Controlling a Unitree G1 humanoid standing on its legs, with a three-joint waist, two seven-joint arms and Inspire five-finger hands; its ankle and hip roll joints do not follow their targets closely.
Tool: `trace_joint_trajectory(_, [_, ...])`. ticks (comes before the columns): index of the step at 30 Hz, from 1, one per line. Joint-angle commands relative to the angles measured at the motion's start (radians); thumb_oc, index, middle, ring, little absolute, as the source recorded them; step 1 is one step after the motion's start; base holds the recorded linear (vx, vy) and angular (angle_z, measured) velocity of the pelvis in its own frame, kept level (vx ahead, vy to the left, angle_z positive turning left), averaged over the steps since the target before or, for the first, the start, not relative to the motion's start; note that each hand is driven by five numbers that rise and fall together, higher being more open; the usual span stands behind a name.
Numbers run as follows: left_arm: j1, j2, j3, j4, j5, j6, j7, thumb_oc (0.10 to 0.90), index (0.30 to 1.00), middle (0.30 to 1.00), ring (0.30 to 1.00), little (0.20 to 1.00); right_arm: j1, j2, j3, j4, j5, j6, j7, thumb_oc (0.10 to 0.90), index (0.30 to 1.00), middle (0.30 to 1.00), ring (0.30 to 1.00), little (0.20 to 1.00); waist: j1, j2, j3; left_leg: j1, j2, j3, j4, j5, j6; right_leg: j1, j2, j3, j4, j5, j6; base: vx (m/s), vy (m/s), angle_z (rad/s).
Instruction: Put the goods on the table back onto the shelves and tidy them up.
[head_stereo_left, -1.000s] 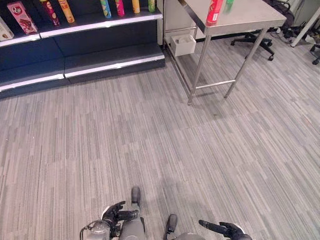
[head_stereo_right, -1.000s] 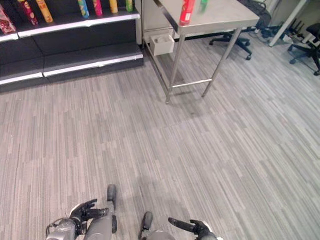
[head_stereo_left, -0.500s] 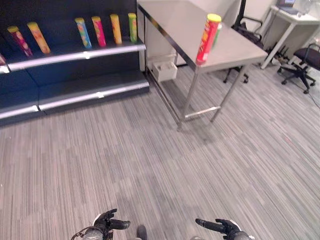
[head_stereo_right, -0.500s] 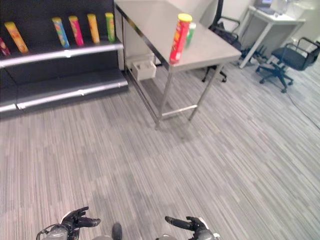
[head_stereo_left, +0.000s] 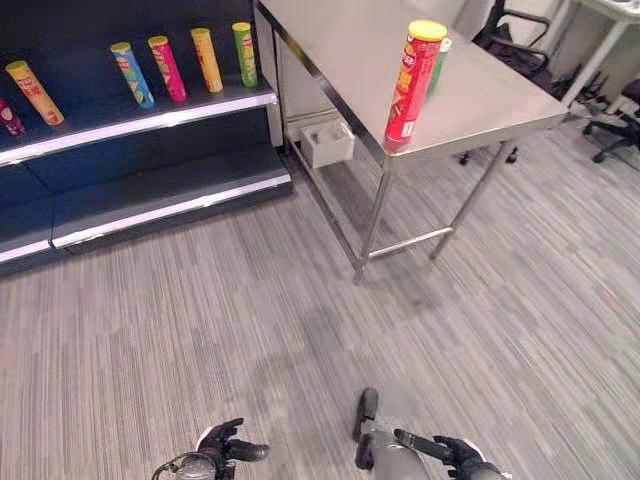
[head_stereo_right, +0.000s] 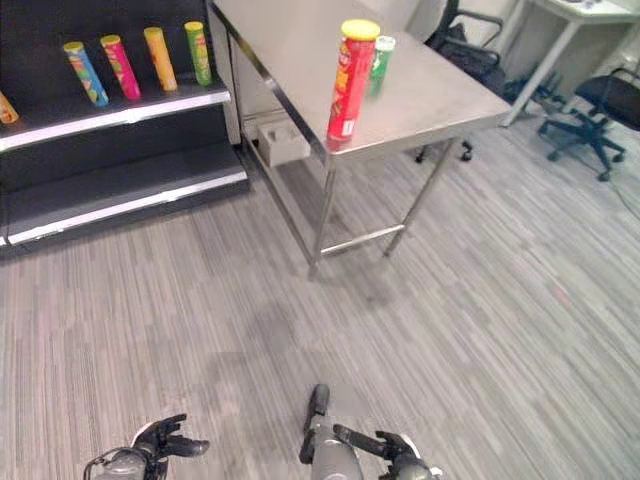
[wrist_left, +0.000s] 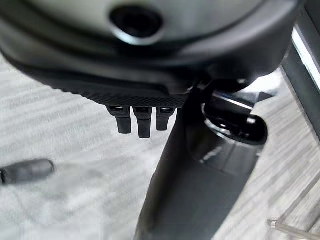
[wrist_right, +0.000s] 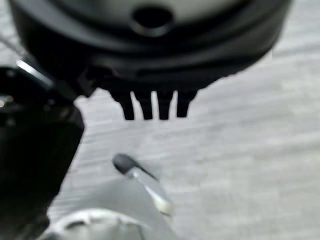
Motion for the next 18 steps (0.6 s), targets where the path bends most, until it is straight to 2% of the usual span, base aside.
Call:
trace_joint_trajectory(1, [0.006,0.057,-0.023,-0.074,0.015,-0.028,0.002,0.800,0.900,0.900,0.900,0.900,0.046,-0.046,0.028,-0.015,0.002,-0.019,0.001,0.800,0.900,0.900,0.900,0.900,0.002,-0.034,-0.027,-0.103,-0.136,-0.007,0.033,-0.027,0.058,0.133,-0.055,0.029,-0.157,0.031,0.110,0.41,-0.270,0.22])
trace_joint_trajectory(2, [0.006,0.059,-0.029,-0.090,0.010,-0.027,0.000,0.800,0.900,0.900,0.900,0.900,0.042,-0.055,0.029,-0.024,0.006,-0.022,0.000,0.800,0.900,0.900,0.900,0.900,0.001,-0.030,-0.023,-0.130,-0.123,-0.007,0.108,-0.006,0.036,0.149,-0.042,0.028,-0.155,0.012,0.093,0.21,-0.212,0.06])
trace_joint_trajectory(3, [0.004,0.060,-0.039,-0.120,-0.001,-0.024,-0.001,0.800,0.900,0.900,0.900,0.900,0.040,-0.068,0.029,-0.040,0.018,-0.024,-0.006,0.800,0.900,0.900,0.900,0.900,0.003,-0.035,-0.010,-0.219,-0.103,-0.007,0.297,0.056,0.006,0.188,-0.026,0.021,-0.160,-0.028,0.062,0.26,-0.292,0.02])
trace_joint_trajectory(4, [-0.003,0.062,-0.046,-0.130,-0.009,-0.023,0.001,0.800,0.900,0.900,0.900,0.900,0.037,-0.079,0.025,-0.056,0.026,-0.027,-0.010,0.800,0.900,0.900,0.900,0.900,0.005,-0.040,0.007,-0.273,-0.088,-0.011,0.404,0.111,-0.008,0.214,-0.016,0.015,-0.164,-0.045,0.041,0.26,-0.337,-0.13])
trace_joint_trajectory(5, [-0.008,0.064,-0.054,-0.153,-0.011,-0.020,0.004,0.800,0.900,0.900,0.900,0.900,0.027,-0.090,0.021,-0.068,0.038,-0.027,-0.017,0.800,0.900,0.900,0.900,0.900,0.009,-0.051,0.028,-0.338,-0.058,0.019,0.538,0.172,-0.012,0.245,-0.005,0.004,-0.166,-0.075,0.016,0.24,-0.293,-0.02])
trace_joint_trajectory(6, [-0.020,0.063,-0.058,-0.155,-0.015,-0.022,0.008,0.800,0.900,0.900,0.900,0.900,0.022,-0.098,0.021,-0.072,0.045,-0.023,-0.020,0.800,0.900,0.900,0.900,0.900,0.020,-0.055,0.050,-0.400,-0.011,0.070,0.560,0.163,0.000,0.274,0.004,-0.001,-0.166,-0.102,0.008,0.30,-0.214,-0.06])
trace_joint_trajectory(7, [-0.019,0.062,-0.060,-0.171,-0.022,-0.023,0.009,0.800,0.900,0.900,0.900,0.900,0.021,-0.101,0.021,-0.077,0.051,-0.025,-0.022,0.800,0.900,0.900,0.900,0.900,0.029,-0.059,0.053,-0.432,0.006,0.112,0.458,0.122,0.018,0.289,-0.003,-0.003,-0.166,-0.118,0.018,0.33,-0.051,0.14])
trace_joint_trajectory(8, [-0.010,0.063,-0.059,-0.188,-0.021,-0.024,0.008,0.800,0.900,0.900,0.900,0.900,0.024,-0.107,0.019,-0.082,0.047,-0.027,-0.024,0.800,0.900,0.900,0.900,0.900,0.039,-0.057,0.052,-0.461,0.010,0.134,0.302,0.104,0.028,0.299,-0.012,-0.002,-0.166,-0.134,0.031,0.30,0.084,0.14])
trace_joint_trajectory(9, [-0.003,0.065,-0.056,-0.194,-0.022,-0.024,0.009,0.800,0.900,0.900,0.900,0.900,0.025,-0.110,0.019,-0.082,0.044,-0.028,-0.026,0.800,0.900,0.900,0.900,0.900,0.048,-0.047,0.051,-0.472,0.006,0.120,0.201,0.149,0.020,0.305,-0.005,0.002,-0.166,-0.146,0.035,0.38,0.179,0.08])
trace_joint_trajectory(10, [0.011,0.068,-0.049,-0.206,-0.030,-0.022,0.009,0.800,0.900,0.900,0.900,0.900,0.022,-0.114,0.025,-0.079,0.034,-0.030,-0.027,0.800,0.900,0.900,0.900,0.900,0.075,-0.024,0.050,-0.494,0.007,0.071,0.036,0.258,-0.003,0.334,0.015,0.011,-0.166,-0.173,0.039,0.35,0.173,-0.16])
trace_joint_trajectory(12, [0.013,0.069,-0.044,-0.193,-0.037,-0.025,0.015,0.800,0.900,0.900,0.900,0.900,0.008,-0.116,0.037,-0.076,0.022,-0.033,-0.028,0.800,0.900,0.900,0.900,0.900,0.104,-0.009,0.054,-0.532,-0.006,-0.019,-0.073,0.332,-0.029,0.373,0.037,0.043,-0.166,-0.204,0.032,0.39,0.194,-0.52])
trace_joint_trajectory(15, [0.022,0.066,-0.039,-0.161,-0.023,-0.024,0.013,0.800,0.900,0.900,0.900,0.900,0.011,-0.106,0.038,-0.076,0.013,-0.032,-0.025,0.800,0.900,0.900,0.900,0.900,0.106,-0.006,0.043,-0.497,-0.003,-0.001,-0.080,0.327,-0.024,0.407,0.039,0.067,-0.166,-0.223,0.039,0.23,0.166,-1.04])
trace_joint_trajectory(18, [0.022,0.069,-0.034,-0.106,0.003,-0.023,0.014,0.800,0.900,0.900,0.900,0.900,0.011,-0.086,0.032,-0.051,0.014,-0.030,-0.028,0.800,0.900,0.900,0.900,0.900,0.106,-0.027,0.018,-0.462,-0.024,0.014,-0.078,0.303,-0.004,0.431,0.016,0.095,-0.166,-0.224,0.046,0.25,0.224,-0.97])
